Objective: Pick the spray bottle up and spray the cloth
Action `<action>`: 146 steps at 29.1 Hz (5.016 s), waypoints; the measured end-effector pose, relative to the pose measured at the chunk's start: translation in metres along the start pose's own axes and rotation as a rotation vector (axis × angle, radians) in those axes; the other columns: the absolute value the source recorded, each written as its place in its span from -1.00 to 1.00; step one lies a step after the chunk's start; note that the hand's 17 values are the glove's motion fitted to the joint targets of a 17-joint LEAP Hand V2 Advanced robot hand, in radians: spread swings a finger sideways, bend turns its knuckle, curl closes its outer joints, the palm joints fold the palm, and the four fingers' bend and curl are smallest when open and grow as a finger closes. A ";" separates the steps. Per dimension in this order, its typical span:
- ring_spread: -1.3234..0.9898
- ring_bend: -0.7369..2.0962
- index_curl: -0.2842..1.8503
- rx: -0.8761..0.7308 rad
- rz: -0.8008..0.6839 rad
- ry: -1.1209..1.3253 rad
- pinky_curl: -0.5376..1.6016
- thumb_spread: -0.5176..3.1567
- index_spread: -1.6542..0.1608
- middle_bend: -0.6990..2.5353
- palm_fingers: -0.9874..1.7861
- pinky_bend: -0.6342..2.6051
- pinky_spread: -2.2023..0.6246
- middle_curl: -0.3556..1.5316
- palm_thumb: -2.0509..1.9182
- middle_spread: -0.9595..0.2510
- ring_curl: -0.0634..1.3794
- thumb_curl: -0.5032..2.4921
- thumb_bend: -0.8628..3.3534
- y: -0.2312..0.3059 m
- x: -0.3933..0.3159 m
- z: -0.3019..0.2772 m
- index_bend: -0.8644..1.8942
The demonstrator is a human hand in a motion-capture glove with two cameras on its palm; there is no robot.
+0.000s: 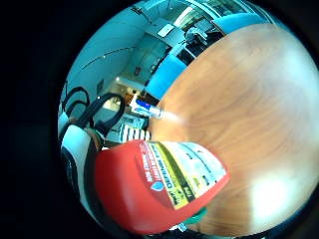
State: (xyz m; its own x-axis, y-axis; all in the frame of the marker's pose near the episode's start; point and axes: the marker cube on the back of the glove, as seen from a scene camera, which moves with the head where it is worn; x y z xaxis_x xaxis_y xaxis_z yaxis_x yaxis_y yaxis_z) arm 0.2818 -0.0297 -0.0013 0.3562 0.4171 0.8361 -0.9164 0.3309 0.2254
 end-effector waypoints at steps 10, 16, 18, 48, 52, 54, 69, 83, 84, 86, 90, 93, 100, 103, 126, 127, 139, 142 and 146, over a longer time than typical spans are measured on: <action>-0.07 -0.05 -0.25 0.171 -0.299 0.273 -0.14 -0.58 0.46 -0.19 0.69 -0.36 0.32 -0.07 0.54 0.20 -0.27 -0.20 -0.61 0.005 -0.052 -0.026 -0.24; -0.07 -0.05 -0.24 0.196 -0.561 0.522 -0.14 -0.58 0.46 -0.19 0.69 -0.36 0.32 -0.07 0.55 0.21 -0.27 -0.19 -0.61 0.016 -0.099 -0.021 -0.24; -0.07 -0.05 -0.24 0.186 -0.618 0.578 -0.14 -0.58 0.46 -0.19 0.69 -0.36 0.32 -0.07 0.55 0.21 -0.27 -0.19 -0.61 0.021 -0.108 -0.017 -0.24; -0.06 -0.04 -0.22 -0.141 -1.351 1.329 -0.11 -0.60 0.47 -0.18 0.69 -0.34 0.32 -0.08 0.54 0.22 -0.27 -0.16 -0.61 0.105 -0.059 0.106 -0.24; -0.06 -0.04 -0.22 -0.181 -1.354 1.325 -0.11 -0.60 0.47 -0.18 0.69 -0.34 0.32 -0.09 0.54 0.22 -0.27 -0.16 -0.61 0.112 -0.048 0.115 -0.24; -0.06 -0.04 -0.22 -0.194 -1.348 1.337 -0.11 -0.60 0.47 -0.18 0.69 -0.34 0.31 -0.09 0.54 0.22 -0.27 -0.16 -0.61 0.112 -0.043 0.115 -0.24; -0.06 -0.04 -0.22 -0.237 -1.145 1.104 -0.11 -0.59 0.47 -0.18 0.69 -0.34 0.31 -0.09 0.54 0.22 -0.27 -0.16 -0.61 0.101 -0.073 0.100 -0.24; -0.06 -0.04 -0.21 -0.247 -0.668 0.361 -0.09 -0.60 0.47 -0.18 0.69 -0.32 0.33 -0.09 0.54 0.22 -0.27 -0.16 -0.61 0.085 -0.150 0.105 -0.24; -0.06 -0.04 -0.21 -0.252 -0.628 0.301 -0.08 -0.60 0.47 -0.18 0.69 -0.32 0.33 -0.09 0.54 0.22 -0.27 -0.16 -0.61 0.085 -0.151 0.106 -0.24; -0.06 -0.04 -0.21 -0.269 -0.553 0.187 -0.08 -0.60 0.47 -0.18 0.69 -0.32 0.33 -0.09 0.54 0.22 -0.27 -0.16 -0.61 0.087 -0.154 0.111 -0.24; -0.06 -0.04 -0.21 -0.320 -0.441 0.006 -0.08 -0.61 0.47 -0.17 0.69 -0.32 0.34 -0.09 0.54 0.22 -0.27 -0.16 -0.61 0.092 -0.157 0.125 -0.23; -0.06 -0.03 -0.21 -0.332 -0.370 -0.063 -0.07 -0.61 0.47 -0.17 0.69 -0.32 0.34 -0.09 0.55 0.22 -0.27 -0.15 -0.61 0.099 -0.157 0.135 -0.24; -0.05 -0.03 -0.20 -0.380 -0.209 -0.209 -0.06 -0.61 0.47 -0.17 0.68 -0.33 0.34 -0.09 0.55 0.23 -0.27 -0.15 -0.61 0.106 -0.150 0.161 -0.24; -0.05 -0.03 -0.20 -0.403 -0.175 -0.261 -0.06 -0.61 0.47 -0.17 0.67 -0.34 0.34 -0.09 0.55 0.23 -0.26 -0.15 -0.61 0.107 -0.141 0.171 -0.23; -0.06 -0.02 -0.19 -0.457 -0.216 -0.124 -0.04 -0.59 0.47 -0.17 0.66 -0.35 0.35 -0.08 0.56 0.23 -0.26 -0.15 -0.61 0.118 -0.131 0.188 -0.24; -0.06 -0.02 -0.20 -0.463 -0.218 -0.121 -0.04 -0.59 0.47 -0.17 0.66 -0.34 0.35 -0.08 0.56 0.22 -0.26 -0.15 -0.61 0.119 -0.132 0.187 -0.25; -0.09 -0.03 -0.20 -0.463 -0.245 -0.114 -0.01 -0.57 0.44 -0.18 0.64 -0.31 0.37 -0.08 0.55 0.17 -0.26 -0.15 -0.61 0.123 -0.143 0.184 -0.24; -0.09 -0.04 -0.20 -0.467 -0.233 -0.112 -0.01 -0.57 0.44 -0.18 0.64 -0.31 0.37 -0.08 0.55 0.16 -0.27 -0.15 -0.61 0.124 -0.137 0.186 -0.24; -0.09 -0.05 -0.19 -0.485 -0.206 -0.114 -0.01 -0.56 0.43 -0.17 0.63 -0.32 0.36 -0.08 0.55 0.16 -0.27 -0.15 -0.61 0.124 -0.119 0.189 -0.24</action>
State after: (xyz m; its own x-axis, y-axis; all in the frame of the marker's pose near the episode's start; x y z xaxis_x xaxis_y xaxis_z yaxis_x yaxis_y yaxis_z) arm 0.0913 -0.1981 0.0217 0.4732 0.2170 0.8538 -0.6304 0.7604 0.1562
